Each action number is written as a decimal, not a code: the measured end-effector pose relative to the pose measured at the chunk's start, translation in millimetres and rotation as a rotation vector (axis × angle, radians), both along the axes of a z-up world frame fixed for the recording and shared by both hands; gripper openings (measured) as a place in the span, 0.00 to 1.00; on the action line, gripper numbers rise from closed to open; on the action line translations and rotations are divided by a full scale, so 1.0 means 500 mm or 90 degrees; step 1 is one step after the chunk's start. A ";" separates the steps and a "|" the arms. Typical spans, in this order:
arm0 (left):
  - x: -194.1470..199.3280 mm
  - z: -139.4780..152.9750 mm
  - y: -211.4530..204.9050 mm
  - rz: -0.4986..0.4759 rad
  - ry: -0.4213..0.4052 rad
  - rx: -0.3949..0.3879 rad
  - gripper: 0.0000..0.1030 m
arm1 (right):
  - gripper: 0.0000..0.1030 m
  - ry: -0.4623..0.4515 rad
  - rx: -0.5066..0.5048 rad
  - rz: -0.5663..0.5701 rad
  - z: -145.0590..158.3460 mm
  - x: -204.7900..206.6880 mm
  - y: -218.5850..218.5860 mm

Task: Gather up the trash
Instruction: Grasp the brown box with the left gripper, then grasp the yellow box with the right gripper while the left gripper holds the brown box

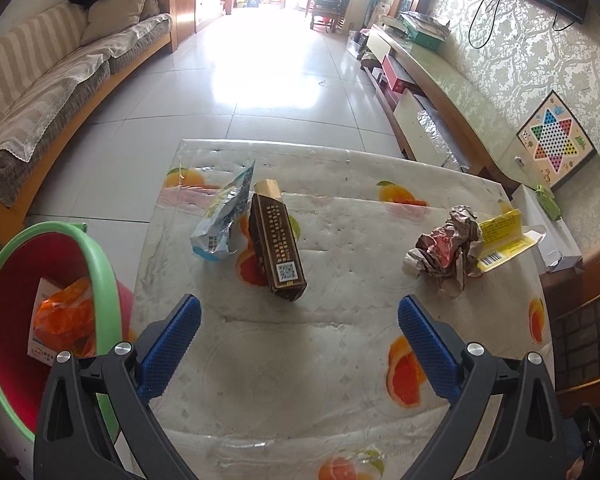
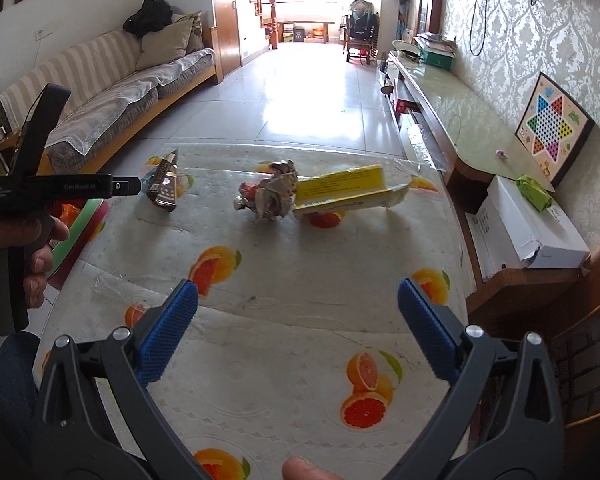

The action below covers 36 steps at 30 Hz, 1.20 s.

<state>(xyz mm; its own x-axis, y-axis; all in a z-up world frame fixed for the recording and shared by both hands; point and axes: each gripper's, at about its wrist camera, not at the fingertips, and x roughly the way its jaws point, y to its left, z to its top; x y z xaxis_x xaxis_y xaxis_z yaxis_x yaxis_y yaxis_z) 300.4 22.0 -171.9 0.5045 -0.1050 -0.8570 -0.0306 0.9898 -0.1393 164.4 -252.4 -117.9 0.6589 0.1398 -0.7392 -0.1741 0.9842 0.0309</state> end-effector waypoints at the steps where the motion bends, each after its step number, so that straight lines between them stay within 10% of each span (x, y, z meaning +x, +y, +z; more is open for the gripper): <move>1: 0.018 -0.010 -0.005 0.003 0.009 0.005 0.91 | 0.95 0.003 0.002 -0.010 -0.005 0.000 -0.015; 7: 0.084 -0.068 -0.005 0.052 0.071 0.005 0.82 | 0.95 0.014 0.016 -0.061 -0.027 0.005 -0.086; 17: 0.094 -0.123 0.005 0.059 0.109 -0.004 0.24 | 0.95 0.027 0.030 -0.075 -0.049 0.032 -0.101; 36: -0.108 0.024 -0.022 -0.074 -0.013 -0.009 0.22 | 0.95 -0.003 0.031 -0.006 -0.028 0.206 0.027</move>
<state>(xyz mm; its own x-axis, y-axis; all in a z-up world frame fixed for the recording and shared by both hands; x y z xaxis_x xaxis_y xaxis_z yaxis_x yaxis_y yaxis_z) 246.3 11.2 -159.8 0.5061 -0.1759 -0.8444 0.0869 0.9844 -0.1530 267.6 -238.9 -131.8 0.6643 0.1685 -0.7282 -0.1644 0.9833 0.0775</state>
